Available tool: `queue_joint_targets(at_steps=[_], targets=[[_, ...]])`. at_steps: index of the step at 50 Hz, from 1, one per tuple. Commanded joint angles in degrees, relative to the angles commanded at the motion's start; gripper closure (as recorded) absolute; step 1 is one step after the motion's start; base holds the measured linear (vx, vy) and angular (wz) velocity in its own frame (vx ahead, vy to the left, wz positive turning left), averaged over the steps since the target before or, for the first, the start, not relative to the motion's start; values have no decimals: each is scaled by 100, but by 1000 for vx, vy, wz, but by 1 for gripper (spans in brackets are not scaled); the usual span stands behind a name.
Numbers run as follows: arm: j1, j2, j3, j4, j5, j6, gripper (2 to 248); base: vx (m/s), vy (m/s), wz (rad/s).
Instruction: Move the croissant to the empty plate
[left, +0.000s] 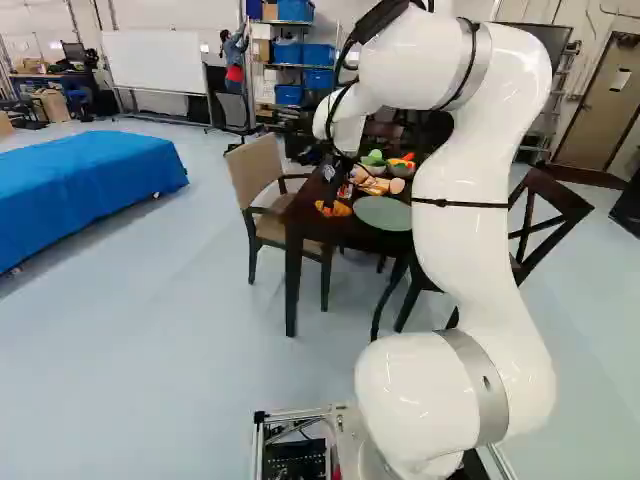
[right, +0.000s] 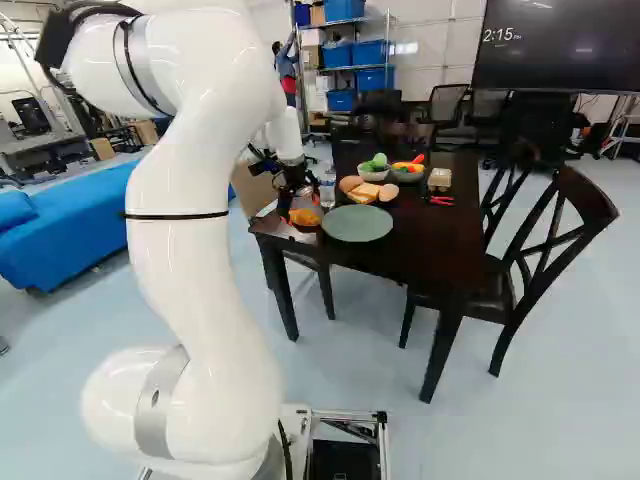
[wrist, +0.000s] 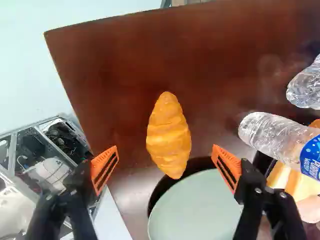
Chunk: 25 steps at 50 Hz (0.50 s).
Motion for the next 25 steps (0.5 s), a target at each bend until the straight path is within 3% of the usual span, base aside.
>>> queue_joint_targets(at_steps=[11,12,16,17,25], targets=[[0,0,0,0,0,0,7,0,0,0],[0,0,0,0,0,0,21,0,0,0],[0,0,0,0,0,0,21,0,0,0],[0,0,0,0,0,0,33,0,0,0],[0,0,0,0,0,0,45,0,0,0]])
